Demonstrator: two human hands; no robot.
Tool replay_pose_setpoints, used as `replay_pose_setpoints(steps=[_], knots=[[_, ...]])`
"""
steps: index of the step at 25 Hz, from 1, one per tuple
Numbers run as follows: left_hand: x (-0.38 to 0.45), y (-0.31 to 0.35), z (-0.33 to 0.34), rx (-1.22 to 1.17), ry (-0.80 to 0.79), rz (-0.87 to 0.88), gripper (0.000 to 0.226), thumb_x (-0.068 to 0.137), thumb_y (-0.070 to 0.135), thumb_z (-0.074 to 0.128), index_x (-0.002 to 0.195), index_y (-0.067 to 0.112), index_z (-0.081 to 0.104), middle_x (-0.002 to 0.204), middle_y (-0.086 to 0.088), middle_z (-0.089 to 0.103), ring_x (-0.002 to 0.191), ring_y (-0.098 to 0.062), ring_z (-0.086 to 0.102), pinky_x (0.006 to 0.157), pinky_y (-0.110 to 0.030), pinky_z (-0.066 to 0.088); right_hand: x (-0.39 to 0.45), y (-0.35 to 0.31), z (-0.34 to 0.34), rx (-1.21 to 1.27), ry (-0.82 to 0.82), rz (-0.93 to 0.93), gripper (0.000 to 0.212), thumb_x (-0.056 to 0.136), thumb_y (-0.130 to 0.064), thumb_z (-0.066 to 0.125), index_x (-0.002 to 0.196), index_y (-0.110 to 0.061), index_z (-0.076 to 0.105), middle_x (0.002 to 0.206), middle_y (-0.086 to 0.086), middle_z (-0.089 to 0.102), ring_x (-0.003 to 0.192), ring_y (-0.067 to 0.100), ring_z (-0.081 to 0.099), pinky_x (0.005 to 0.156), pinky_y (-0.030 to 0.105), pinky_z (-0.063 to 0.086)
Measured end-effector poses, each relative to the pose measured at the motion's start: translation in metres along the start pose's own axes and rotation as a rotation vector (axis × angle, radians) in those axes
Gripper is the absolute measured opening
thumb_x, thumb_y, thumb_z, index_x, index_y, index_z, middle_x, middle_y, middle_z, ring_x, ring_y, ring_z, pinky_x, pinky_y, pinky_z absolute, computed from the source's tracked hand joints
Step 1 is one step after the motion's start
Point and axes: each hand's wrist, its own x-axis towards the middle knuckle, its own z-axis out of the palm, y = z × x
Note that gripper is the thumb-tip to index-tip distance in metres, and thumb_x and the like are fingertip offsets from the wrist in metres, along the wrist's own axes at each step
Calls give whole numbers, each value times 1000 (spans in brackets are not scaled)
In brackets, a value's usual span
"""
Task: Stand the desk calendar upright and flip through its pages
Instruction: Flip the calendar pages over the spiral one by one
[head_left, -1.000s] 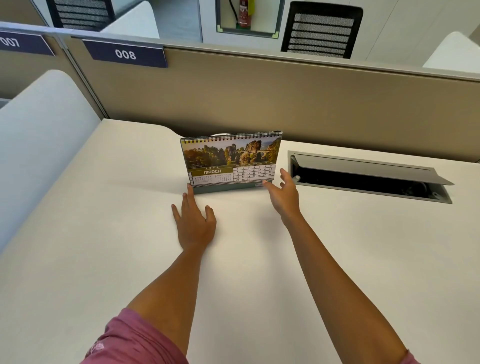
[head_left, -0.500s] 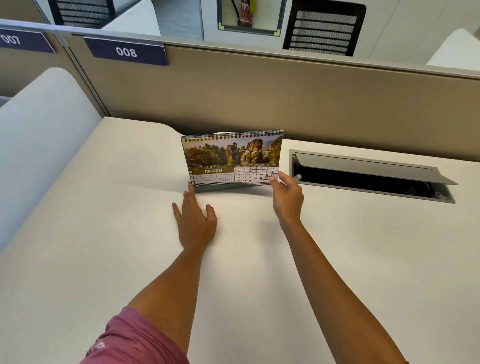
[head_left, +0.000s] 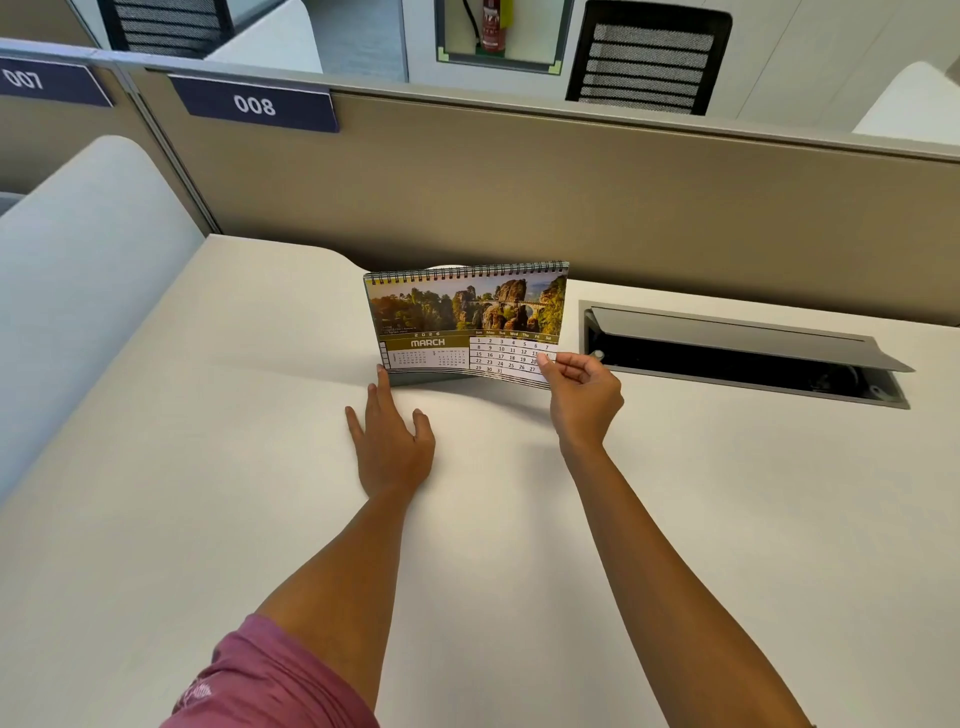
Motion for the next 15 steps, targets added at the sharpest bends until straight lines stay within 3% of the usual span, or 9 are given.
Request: replay_pose_setpoints(steps=[4, 11, 15], knots=[[-1, 1, -1, -17, -7, -20, 69, 97, 31, 50, 156, 27, 13, 161, -2, 27, 151, -29, 11, 124, -49, 7, 1, 1, -2, 6, -4, -12, 21, 79, -21, 79, 93, -6, 73, 91, 9, 75, 80, 16, 72, 68, 21, 59], [-5, 4, -5, -85, 2, -22, 74, 97, 24, 50, 157, 23, 7, 159, -1, 31, 151, -28, 11, 124, -49, 7, 2, 1, -4, 4, -15, -20, 11, 83, -18, 75, 87, -12, 67, 88, 6, 74, 69, 4, 66, 61, 12, 54], [-4, 4, -4, -82, 4, -20, 74, 96, 24, 51, 157, 23, 8, 159, 0, 32, 151, -27, 13, 124, -50, 8, 4, 4, -5, 22, -46, -8, 14, 86, -20, 72, 94, -9, 66, 92, 6, 73, 80, 12, 69, 64, 13, 55]])
